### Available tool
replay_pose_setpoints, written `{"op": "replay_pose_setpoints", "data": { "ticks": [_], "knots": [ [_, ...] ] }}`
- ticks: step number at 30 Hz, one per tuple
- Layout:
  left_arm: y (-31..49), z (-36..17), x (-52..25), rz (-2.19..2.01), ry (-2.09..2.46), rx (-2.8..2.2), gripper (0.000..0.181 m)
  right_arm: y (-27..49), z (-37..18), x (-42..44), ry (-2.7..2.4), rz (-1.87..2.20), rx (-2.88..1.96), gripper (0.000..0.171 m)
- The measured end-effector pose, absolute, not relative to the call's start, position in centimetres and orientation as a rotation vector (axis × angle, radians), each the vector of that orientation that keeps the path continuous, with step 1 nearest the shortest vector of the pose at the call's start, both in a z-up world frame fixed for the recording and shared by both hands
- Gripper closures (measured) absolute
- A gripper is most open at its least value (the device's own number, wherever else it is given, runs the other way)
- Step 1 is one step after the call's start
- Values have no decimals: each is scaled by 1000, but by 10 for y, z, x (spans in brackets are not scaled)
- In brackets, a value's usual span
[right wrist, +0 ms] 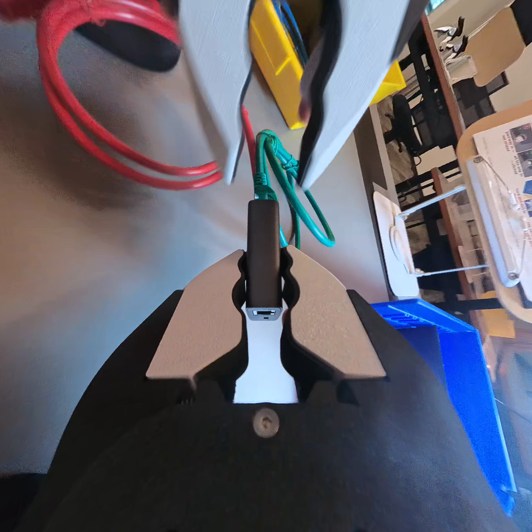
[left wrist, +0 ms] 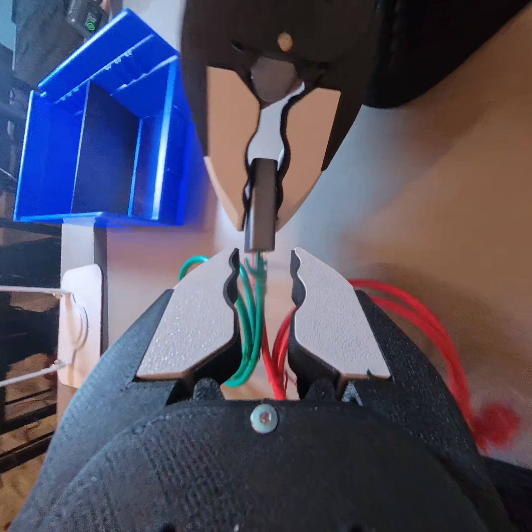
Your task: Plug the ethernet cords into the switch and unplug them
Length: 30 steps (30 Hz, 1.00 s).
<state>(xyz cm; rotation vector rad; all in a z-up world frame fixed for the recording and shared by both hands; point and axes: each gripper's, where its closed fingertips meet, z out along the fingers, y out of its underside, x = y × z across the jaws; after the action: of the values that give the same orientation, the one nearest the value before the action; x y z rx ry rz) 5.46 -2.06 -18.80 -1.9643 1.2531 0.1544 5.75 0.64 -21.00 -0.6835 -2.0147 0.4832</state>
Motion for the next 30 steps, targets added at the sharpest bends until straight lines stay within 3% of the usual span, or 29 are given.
{"op": "replay_pose_setpoints", "data": {
  "ticks": [5,10,14,20,21,22,23,24,30],
  "knots": [
    [-7,-187,65,226,1331,-1821,161,-9,-189,63,-1967,672,-750,149],
    [-16,-129,70,-198,1096,-1565,161,-6,-126,80,-1714,1091,-720,143],
    [-38,-93,69,-597,954,-1294,161,21,-114,85,-1613,1074,-753,122],
    [-60,-71,71,-929,892,-1101,161,10,-150,76,-1794,1012,-751,99],
    [-64,-71,74,-974,906,-1086,161,6,-154,71,-1805,989,-742,100],
    [-67,-73,76,-1006,921,-1085,162,2,-154,69,-1807,979,-713,114],
    [-67,-76,76,-999,930,-1101,161,-2,-151,69,-1792,992,-676,150],
    [-63,-79,74,-965,932,-1132,161,-4,-145,70,-1775,1009,-645,168],
    [-41,-95,30,-693,875,-1360,156,26,-137,84,-1835,836,-753,170]
  ]
}}
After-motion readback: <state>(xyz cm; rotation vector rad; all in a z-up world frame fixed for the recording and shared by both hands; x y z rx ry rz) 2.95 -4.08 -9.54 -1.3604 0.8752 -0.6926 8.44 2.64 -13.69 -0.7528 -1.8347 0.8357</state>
